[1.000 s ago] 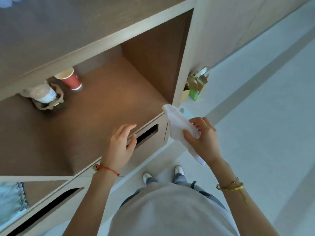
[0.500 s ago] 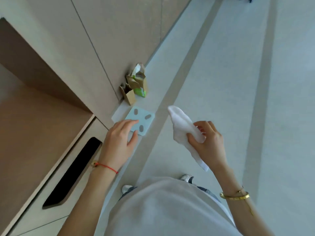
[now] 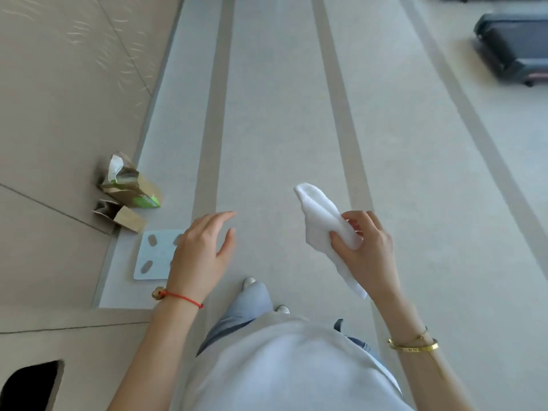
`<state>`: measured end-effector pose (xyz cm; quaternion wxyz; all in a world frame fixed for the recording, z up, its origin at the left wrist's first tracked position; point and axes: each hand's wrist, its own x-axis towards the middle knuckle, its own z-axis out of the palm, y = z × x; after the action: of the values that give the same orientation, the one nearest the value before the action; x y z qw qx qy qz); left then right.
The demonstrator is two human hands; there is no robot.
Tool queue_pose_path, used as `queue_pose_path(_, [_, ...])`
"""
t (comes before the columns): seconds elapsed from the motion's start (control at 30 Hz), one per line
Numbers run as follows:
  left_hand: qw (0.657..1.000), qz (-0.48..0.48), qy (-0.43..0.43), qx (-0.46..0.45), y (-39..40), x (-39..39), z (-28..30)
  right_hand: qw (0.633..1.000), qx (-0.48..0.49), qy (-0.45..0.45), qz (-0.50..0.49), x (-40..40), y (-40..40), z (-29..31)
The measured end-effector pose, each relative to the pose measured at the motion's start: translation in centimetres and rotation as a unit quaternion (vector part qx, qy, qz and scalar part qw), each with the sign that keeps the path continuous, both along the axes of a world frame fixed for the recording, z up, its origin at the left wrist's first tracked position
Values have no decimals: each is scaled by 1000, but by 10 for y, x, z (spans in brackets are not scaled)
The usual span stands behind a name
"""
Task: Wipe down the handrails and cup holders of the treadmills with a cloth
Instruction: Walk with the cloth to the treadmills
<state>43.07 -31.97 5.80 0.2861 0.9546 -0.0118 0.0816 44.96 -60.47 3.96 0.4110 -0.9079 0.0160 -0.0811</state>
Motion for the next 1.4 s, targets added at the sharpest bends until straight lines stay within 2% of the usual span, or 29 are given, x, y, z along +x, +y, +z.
queue_pose_path(0.27, [991,-130,30,18,-82,127,-9,990,-6,-1,-138,57,-85,-13])
queue_pose_path(0.53, [974,-224,27,23,-191,298,-10,964,-21,-3,-265,169,-176,-7])
queue_pose_path(0.77, [948,-317,6,29,-300,437,2,936,-37,-13,-349,261,-256,5])
queue_pose_path(0.97, [926,-377,20,32,-396,526,-5,911,-37,-1,-411,317,-329,0])
queue_pose_path(1.17, [906,-420,39,32,-515,604,-16,892,-29,-3,-451,375,-434,-14])
queue_pose_path(1.4, [899,-436,29,25,-686,692,-4,888,-33,-10,-458,457,-598,-2])
